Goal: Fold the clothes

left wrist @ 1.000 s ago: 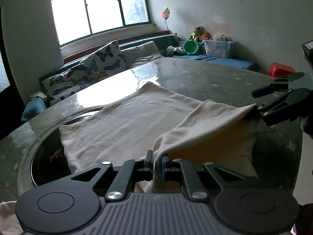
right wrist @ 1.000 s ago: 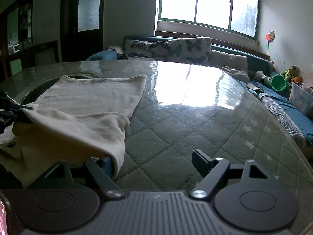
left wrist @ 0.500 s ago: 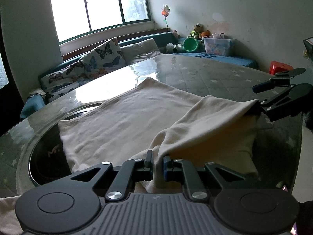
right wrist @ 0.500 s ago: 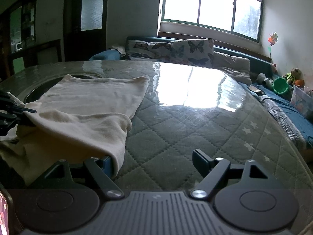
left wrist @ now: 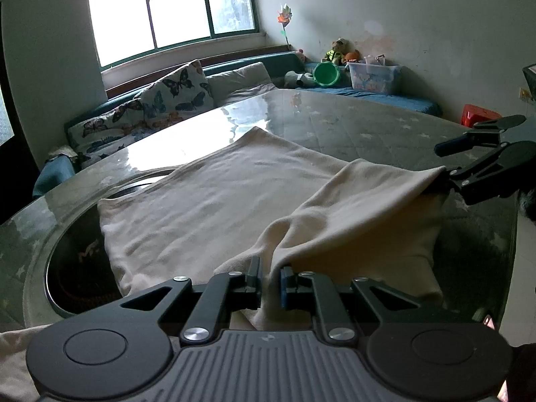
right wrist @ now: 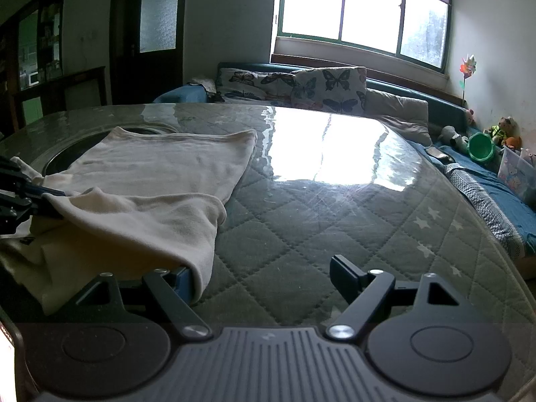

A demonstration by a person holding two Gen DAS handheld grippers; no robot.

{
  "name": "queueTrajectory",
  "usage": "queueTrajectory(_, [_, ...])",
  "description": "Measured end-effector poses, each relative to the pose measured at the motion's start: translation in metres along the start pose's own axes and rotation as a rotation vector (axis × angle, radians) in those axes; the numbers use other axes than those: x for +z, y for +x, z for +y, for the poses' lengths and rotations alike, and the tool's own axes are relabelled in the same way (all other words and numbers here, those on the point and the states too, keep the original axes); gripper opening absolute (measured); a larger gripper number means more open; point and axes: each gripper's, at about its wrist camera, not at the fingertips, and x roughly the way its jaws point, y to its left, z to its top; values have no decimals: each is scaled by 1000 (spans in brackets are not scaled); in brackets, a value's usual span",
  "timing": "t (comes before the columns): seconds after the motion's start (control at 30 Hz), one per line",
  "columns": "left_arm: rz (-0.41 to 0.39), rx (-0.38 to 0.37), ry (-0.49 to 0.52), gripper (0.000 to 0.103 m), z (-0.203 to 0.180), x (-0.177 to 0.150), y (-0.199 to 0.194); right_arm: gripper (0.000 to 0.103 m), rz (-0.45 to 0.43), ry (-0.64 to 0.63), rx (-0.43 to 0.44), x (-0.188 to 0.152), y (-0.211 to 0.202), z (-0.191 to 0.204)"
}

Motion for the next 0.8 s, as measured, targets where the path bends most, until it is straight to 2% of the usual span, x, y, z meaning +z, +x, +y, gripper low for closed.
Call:
queueTrajectory(0.1, [1,4,-4,19,1,0,0,83,0,-2,-1,0,-1,-1])
queueTrajectory(0.8, [3,0,-13,27,7,-4,-2,84,8,-15,2,-1,-8,2])
